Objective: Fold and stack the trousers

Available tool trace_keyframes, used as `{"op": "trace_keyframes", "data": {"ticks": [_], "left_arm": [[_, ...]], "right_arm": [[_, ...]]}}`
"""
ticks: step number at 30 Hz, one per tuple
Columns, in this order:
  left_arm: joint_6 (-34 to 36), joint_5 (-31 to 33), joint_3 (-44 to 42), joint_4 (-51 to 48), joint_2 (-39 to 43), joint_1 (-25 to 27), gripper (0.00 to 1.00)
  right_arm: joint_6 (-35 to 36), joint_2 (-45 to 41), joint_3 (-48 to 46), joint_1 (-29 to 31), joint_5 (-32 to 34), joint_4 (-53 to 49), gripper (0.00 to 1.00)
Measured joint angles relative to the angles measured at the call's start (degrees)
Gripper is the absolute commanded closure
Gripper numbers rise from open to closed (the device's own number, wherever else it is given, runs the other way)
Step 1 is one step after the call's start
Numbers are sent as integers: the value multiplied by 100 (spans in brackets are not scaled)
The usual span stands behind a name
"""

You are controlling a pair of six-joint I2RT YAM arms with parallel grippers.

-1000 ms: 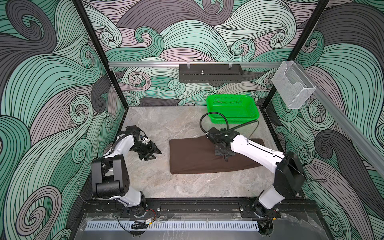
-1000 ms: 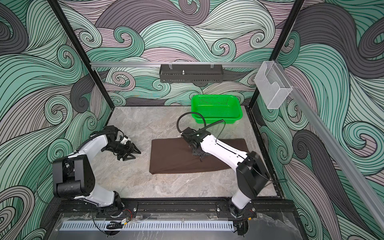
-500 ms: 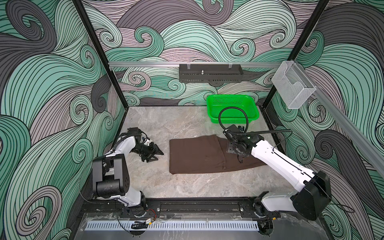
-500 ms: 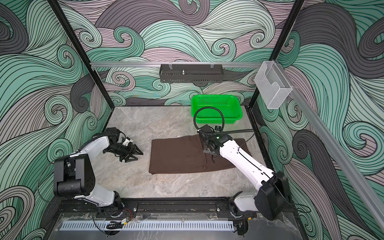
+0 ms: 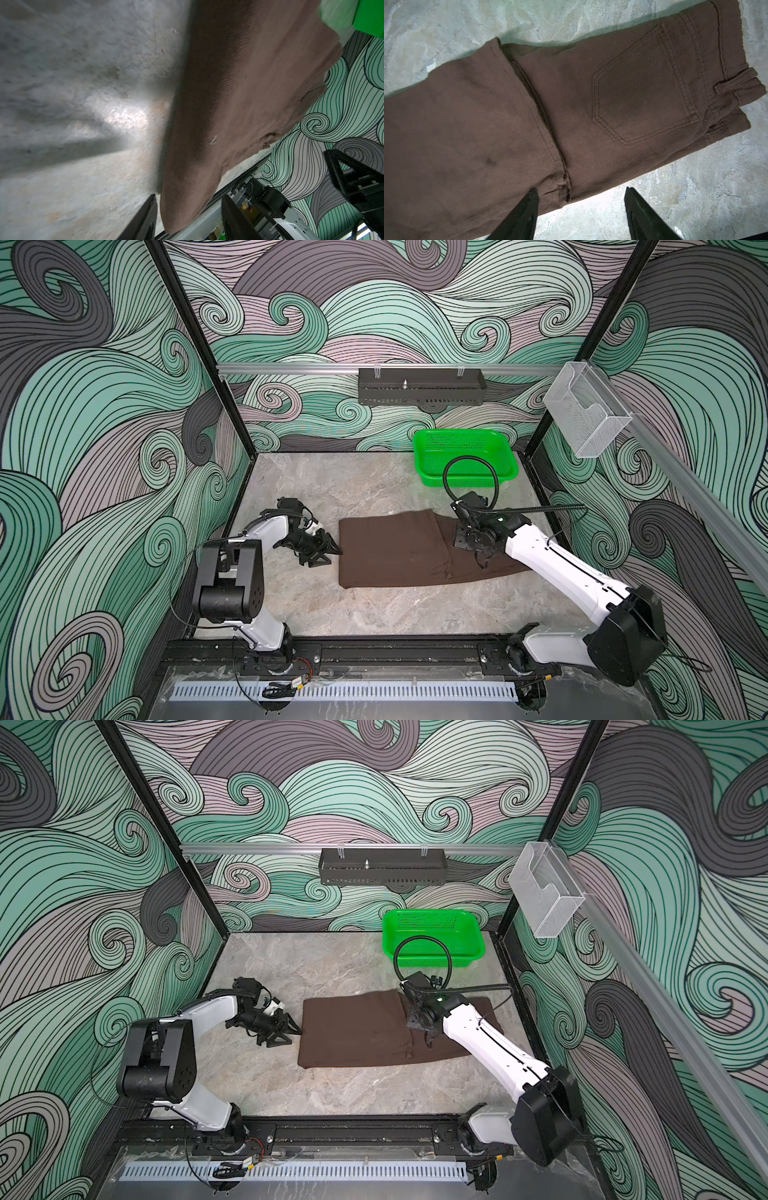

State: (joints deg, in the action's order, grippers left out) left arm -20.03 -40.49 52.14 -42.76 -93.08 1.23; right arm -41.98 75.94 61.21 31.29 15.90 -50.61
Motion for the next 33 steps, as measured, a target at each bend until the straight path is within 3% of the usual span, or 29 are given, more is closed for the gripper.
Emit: {"op": "trace_keyframes", "data": {"ticks": [6, 9, 12, 18, 21, 28, 33], "left_arm": [[-297, 15, 7, 422, -439, 479, 57], [-426, 33, 13, 553, -699, 608, 73], [-498, 39, 31, 553, -787, 634, 100], [-455, 186, 192, 328, -686, 555, 100], [-308, 444, 439, -127, -402, 234, 100], [264, 1609, 1648, -1526, 74, -966, 100], [562, 2660, 2479, -2339, 94, -1510, 100]], "right_arm": [[22, -133, -96, -146, -74, 83, 34], [63, -168, -131, -225, -107, 107, 34], [94, -258, -190, -299, -144, 116, 34], [114, -518, -243, -531, -205, 138, 34], [142, -625, -289, -702, -293, 181, 33], [223, -706, -503, -1198, -522, 295, 32], [240, -719, -643, -1467, -717, 457, 32]]}}
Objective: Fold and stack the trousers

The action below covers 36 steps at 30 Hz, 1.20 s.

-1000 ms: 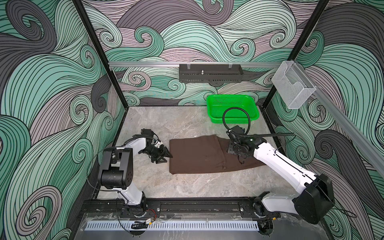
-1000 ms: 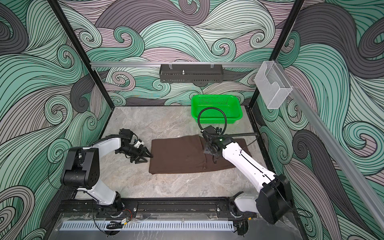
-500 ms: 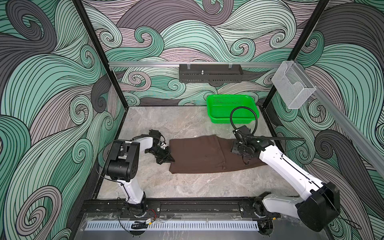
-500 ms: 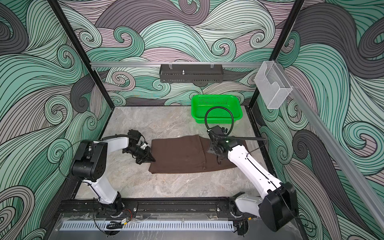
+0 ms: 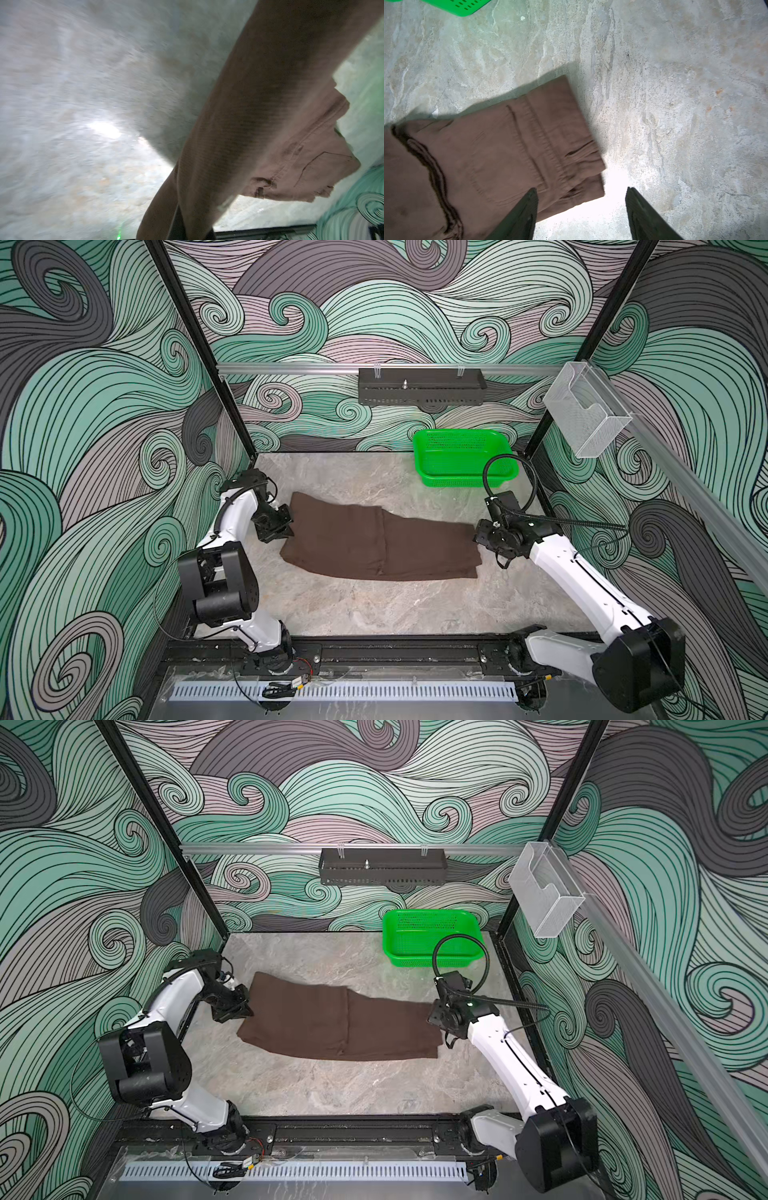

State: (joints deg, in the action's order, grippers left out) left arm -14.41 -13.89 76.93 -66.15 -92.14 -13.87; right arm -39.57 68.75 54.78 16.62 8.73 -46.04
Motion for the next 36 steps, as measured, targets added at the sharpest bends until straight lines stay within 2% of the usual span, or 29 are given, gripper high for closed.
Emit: {"op": "trace_keyframes", "data": {"ticks": [5, 8, 11, 17, 24, 30, 36], "left_arm": [[118, 660, 605, -529, -2, -122, 100], [219, 601, 896, -739, 0, -66, 100], [264, 363, 979, -837, 42, 264, 100], [-13, -201, 892, -769, 190, 1797, 100], [-933, -566, 787, -170, 76, 3307, 100], [-1639, -656, 1233, 343, -702, 4468, 100], [-2184, -734, 1991, 719, -1552, 5272, 100]], "right_arm": [[28, 203, -83, -229, -372, 240, 32], [96, 374, -302, -352, -761, 603, 33], [127, 446, -649, -393, -1213, 1062, 33], [144, 951, -802, -400, -1934, 1753, 34], [149, 1471, -903, -400, -2485, 2413, 34], [164, 2011, -968, -400, -2826, 2861, 38], [149, 2319, -1069, -400, -3176, 3296, 52]]}}
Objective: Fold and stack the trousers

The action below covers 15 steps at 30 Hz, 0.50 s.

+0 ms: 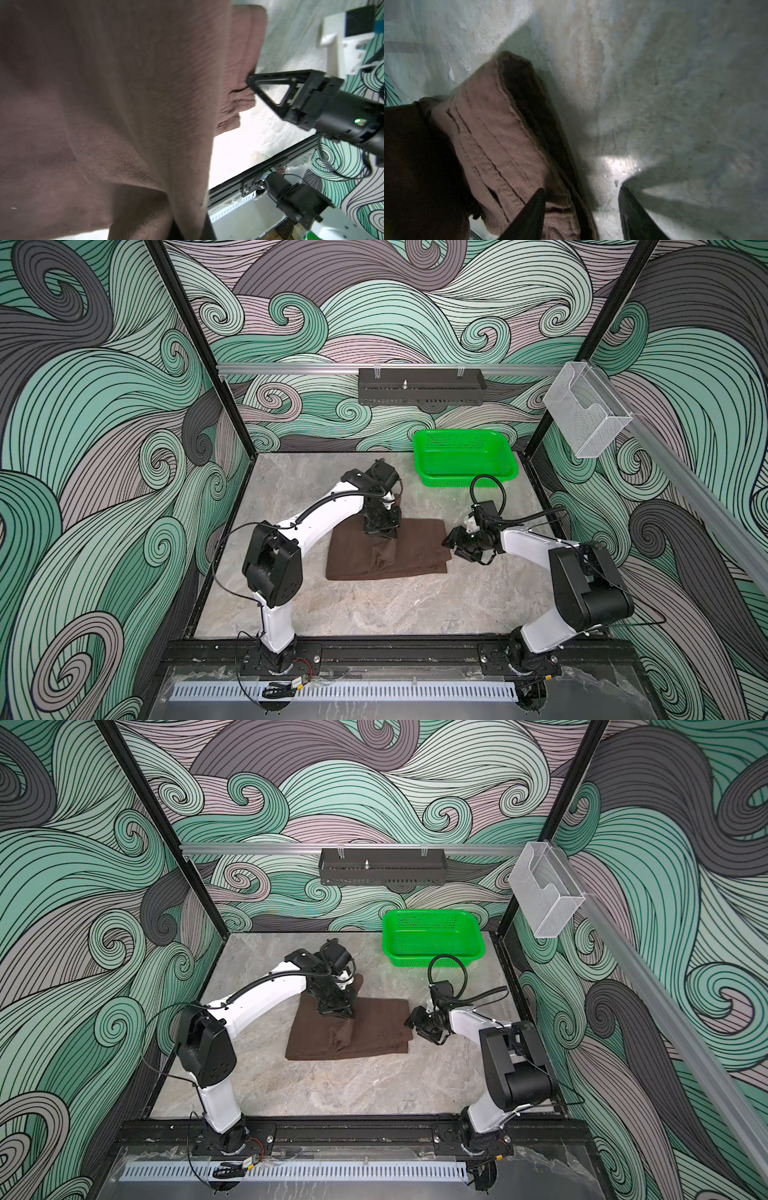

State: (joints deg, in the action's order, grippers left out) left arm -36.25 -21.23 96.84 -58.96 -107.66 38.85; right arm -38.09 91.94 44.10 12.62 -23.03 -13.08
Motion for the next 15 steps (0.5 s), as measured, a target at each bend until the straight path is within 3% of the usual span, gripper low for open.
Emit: {"op": "trace_keyframes", "data": {"ticks": [7, 15], "left_arm": [[-457, -7, 782, 289, -835, 468, 100], [-737, 9, 1506, 337, -1449, 688, 100]], "right_arm": [[2, 35, -149, 0, -210, 245, 68], [17, 46, -234, 0, -315, 393, 77]]}}
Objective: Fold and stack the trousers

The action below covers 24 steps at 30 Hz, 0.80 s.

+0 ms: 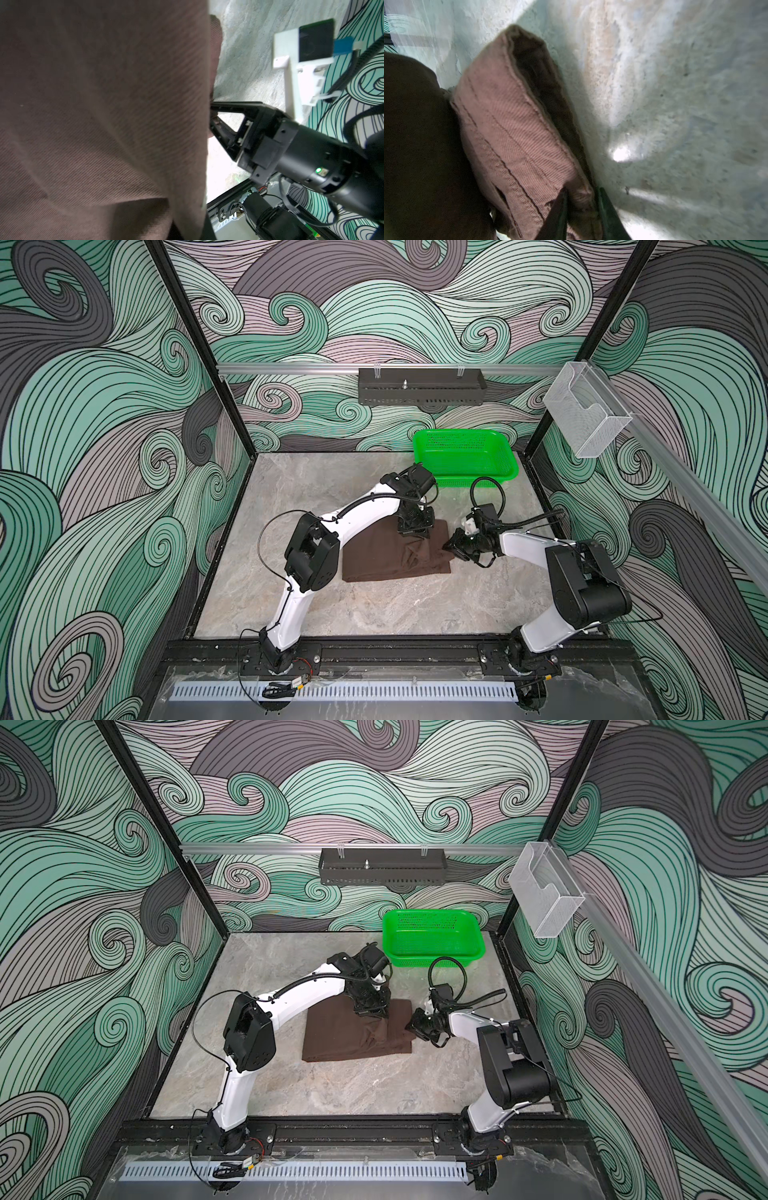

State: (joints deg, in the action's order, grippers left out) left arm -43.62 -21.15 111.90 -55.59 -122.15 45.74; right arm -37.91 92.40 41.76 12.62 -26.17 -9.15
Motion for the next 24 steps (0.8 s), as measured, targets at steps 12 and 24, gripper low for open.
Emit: {"op": "trace_keyframes", "data": {"ticks": [12, 24], "left_arm": [[-197, -55, 828, 35, -669, 208, 100], [-378, -291, 807, 293, -852, 260, 1]], "right_arm": [[0, 22, -11, -4, -85, 46, 78], [116, -968, -9, -31, 487, -684, 39]]}}
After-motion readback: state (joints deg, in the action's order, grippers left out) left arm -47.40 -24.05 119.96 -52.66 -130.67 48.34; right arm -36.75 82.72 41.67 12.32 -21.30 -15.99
